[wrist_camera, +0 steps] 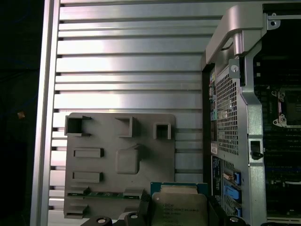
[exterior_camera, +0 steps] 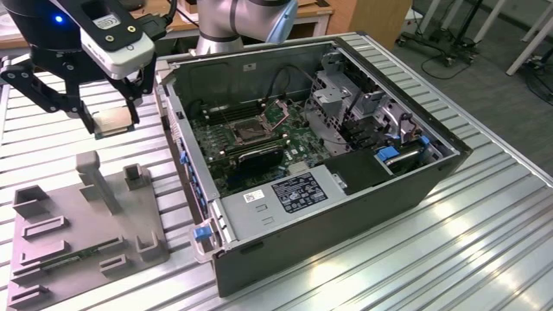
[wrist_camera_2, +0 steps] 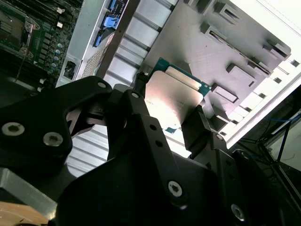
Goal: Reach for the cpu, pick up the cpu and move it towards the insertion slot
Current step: 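Pick up the cpu and move it towards the insertion slot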
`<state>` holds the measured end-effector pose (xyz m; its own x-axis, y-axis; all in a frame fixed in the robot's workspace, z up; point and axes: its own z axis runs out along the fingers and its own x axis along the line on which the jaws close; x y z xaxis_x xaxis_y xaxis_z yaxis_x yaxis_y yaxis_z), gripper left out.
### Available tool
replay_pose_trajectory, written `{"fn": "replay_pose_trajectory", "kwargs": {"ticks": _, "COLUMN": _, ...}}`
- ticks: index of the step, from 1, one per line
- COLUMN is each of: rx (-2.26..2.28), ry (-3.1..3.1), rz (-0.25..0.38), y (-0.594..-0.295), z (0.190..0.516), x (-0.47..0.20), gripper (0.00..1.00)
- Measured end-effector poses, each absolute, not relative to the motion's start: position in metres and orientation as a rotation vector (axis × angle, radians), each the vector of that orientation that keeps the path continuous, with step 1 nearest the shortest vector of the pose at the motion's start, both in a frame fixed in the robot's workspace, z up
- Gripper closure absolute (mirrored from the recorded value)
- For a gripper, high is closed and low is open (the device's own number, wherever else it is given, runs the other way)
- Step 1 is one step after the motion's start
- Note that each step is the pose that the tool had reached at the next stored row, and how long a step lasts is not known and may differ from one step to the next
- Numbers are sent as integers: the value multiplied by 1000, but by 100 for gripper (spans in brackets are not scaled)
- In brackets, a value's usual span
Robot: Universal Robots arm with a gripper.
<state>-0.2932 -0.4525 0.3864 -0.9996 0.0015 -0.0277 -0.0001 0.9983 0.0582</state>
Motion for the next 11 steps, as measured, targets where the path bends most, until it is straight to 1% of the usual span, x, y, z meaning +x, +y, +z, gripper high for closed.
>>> {"fn": "replay_pose_trajectory", "kwargs": {"ticks": 11, "rx": 1, "ry": 3113, "rz": 91, "y": -452, "z": 386, "x": -287, "gripper": 45}}
